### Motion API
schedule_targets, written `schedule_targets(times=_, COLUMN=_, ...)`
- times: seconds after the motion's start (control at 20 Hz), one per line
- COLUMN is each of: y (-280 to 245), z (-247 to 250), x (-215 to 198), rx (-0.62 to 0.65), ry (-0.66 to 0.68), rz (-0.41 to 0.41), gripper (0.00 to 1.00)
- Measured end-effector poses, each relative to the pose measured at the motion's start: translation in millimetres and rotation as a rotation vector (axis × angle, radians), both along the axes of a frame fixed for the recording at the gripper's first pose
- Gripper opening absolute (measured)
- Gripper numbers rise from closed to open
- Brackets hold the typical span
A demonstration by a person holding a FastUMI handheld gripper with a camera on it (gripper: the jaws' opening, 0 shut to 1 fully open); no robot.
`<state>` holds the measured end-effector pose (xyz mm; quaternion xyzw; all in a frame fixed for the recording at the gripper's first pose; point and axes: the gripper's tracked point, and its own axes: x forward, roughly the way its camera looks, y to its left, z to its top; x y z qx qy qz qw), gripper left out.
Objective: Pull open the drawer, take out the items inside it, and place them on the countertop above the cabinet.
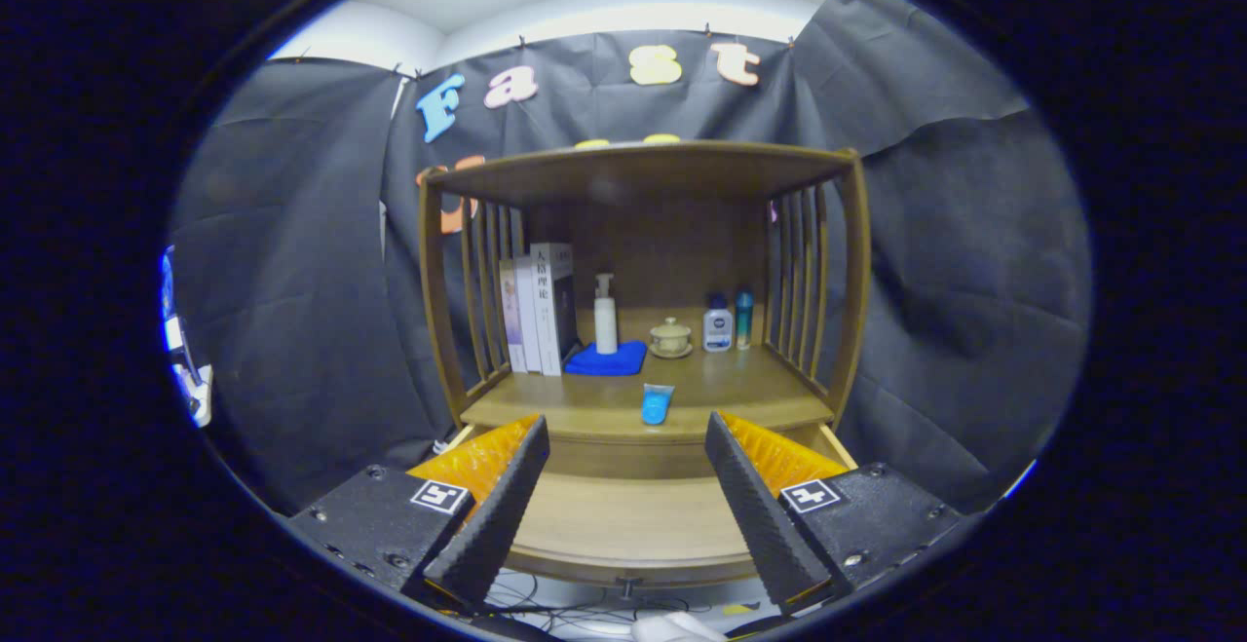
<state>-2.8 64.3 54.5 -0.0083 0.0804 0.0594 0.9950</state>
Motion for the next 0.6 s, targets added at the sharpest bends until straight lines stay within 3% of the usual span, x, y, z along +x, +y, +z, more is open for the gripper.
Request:
schedule_targets(times=0.1, y=-3, z=-12, x=-21, rx=0.0, ry=-0.02, rz=0.015, gripper=1.0)
schedule_targets(times=0.3, y=-24, z=-43, x=-47, rx=-0.022, ry=-0.059, rz=-0.033, gripper=1.0)
schedule_targets(times=0.6, y=-44, z=-98, x=-57, rx=-0.03, ry=-0.039, rz=-0.082, gripper=1.0)
